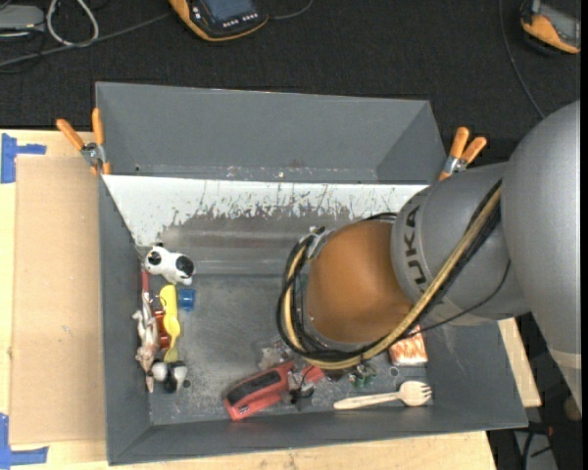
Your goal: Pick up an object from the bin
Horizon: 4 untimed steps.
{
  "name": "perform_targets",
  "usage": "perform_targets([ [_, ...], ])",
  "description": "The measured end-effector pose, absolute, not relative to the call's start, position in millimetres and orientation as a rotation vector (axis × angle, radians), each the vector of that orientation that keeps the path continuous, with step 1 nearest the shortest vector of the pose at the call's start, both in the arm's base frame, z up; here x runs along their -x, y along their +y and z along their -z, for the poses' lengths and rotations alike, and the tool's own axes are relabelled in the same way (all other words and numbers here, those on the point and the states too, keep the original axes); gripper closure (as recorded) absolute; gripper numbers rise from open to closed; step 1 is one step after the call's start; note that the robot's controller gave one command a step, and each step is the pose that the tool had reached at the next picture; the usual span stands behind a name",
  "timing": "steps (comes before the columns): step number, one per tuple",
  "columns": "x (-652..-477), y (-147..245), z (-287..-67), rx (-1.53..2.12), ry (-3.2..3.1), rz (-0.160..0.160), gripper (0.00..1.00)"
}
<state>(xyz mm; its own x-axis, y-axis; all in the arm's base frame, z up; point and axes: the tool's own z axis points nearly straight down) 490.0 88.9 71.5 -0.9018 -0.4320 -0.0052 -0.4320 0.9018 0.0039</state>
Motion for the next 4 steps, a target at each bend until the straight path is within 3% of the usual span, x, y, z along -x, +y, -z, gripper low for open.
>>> perform_targets([
  [4, -489.4, 88.4, -73.1, 0.688, 3.061, -0.009, 1.00],
])
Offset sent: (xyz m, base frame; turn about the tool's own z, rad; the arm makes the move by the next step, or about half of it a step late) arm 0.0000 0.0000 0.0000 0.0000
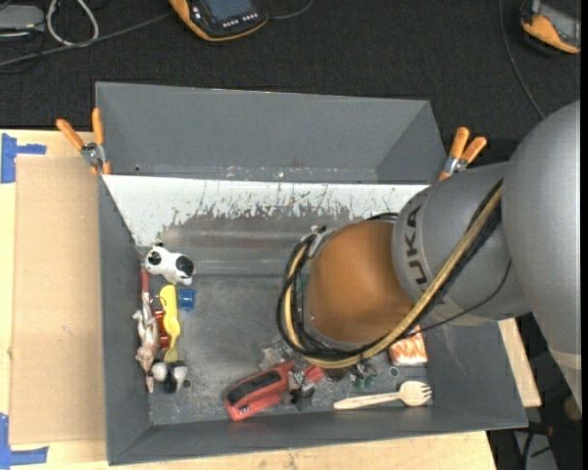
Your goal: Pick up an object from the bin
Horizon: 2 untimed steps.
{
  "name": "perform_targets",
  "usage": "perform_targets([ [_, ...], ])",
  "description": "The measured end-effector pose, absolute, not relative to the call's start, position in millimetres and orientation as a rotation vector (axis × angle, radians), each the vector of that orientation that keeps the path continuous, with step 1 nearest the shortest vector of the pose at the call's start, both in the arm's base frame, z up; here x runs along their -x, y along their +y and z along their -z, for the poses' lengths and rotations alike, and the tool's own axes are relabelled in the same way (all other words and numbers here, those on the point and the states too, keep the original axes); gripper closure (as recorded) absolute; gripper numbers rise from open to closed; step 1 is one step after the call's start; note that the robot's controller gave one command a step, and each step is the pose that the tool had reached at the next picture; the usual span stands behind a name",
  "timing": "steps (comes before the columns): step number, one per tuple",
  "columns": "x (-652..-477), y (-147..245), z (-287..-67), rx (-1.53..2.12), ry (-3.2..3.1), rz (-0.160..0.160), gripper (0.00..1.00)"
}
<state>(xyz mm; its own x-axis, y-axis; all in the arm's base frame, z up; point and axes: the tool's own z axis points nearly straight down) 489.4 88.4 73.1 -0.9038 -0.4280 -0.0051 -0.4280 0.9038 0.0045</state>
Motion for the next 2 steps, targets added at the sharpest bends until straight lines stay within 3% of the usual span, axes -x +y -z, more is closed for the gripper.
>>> perform_targets([
  [1, -476.2, 80.6, -160.2, 0.716, 3.064, -0.010, 1.00],
  [2, -481.7, 76.9, -217.3, 0.788, 3.045, -0.010, 1.00],
])
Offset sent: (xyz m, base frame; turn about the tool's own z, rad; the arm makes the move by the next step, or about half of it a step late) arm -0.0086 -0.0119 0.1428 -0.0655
